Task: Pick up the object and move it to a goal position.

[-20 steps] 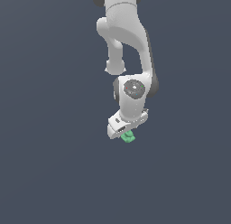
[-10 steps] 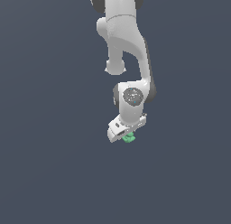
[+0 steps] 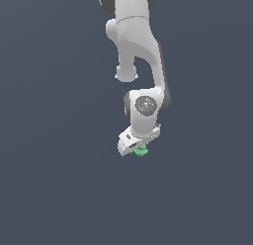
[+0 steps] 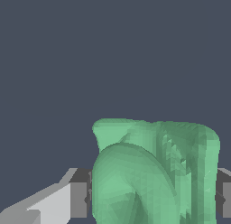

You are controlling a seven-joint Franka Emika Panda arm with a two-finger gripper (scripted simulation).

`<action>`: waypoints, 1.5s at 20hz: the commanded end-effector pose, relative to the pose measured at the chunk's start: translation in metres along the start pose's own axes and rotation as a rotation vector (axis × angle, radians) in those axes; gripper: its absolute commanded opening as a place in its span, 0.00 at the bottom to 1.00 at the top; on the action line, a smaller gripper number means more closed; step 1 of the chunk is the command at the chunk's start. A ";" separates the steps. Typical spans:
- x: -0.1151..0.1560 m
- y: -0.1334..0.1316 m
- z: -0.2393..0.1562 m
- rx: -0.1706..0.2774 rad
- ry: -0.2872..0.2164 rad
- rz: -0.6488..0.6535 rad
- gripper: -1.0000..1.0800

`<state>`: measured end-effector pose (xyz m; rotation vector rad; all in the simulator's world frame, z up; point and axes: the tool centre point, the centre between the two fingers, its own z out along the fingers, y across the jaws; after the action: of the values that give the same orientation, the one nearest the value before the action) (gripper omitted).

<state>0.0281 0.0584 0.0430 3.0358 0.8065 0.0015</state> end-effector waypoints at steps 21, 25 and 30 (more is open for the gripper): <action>0.093 -0.088 -0.018 0.000 0.000 0.000 0.00; 0.108 -0.101 -0.020 0.001 -0.001 0.000 0.00; 0.119 -0.110 -0.022 0.001 -0.001 0.000 0.00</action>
<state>0.0750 0.2100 0.0642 3.0362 0.8083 0.0000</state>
